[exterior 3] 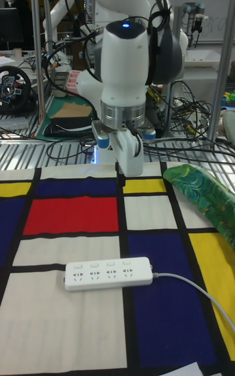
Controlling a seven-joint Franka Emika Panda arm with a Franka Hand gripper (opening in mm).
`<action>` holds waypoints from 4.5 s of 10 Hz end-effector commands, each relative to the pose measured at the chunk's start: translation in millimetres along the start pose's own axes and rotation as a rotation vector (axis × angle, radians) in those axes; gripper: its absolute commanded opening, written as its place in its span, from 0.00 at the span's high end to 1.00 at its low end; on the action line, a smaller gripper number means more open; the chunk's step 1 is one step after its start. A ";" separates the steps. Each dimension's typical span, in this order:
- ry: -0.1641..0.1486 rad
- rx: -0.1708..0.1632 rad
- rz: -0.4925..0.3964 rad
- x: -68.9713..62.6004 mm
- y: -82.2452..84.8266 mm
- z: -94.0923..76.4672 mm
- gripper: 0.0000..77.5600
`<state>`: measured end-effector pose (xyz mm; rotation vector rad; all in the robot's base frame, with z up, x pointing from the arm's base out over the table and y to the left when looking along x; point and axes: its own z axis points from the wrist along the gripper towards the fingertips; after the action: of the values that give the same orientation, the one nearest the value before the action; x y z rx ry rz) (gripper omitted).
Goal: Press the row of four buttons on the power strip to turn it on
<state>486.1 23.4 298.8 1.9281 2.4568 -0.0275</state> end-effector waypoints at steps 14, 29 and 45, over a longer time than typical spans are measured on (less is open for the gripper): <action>0.060 -0.107 -0.093 -0.5 -0.5 -0.3 1.00; 0.121 -0.091 -0.064 11.5 1.2 21.1 1.00; 0.084 -0.078 0.023 16.1 17.6 122.3 1.00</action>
<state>491.2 33.5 195.5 1.9179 2.4935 0.1561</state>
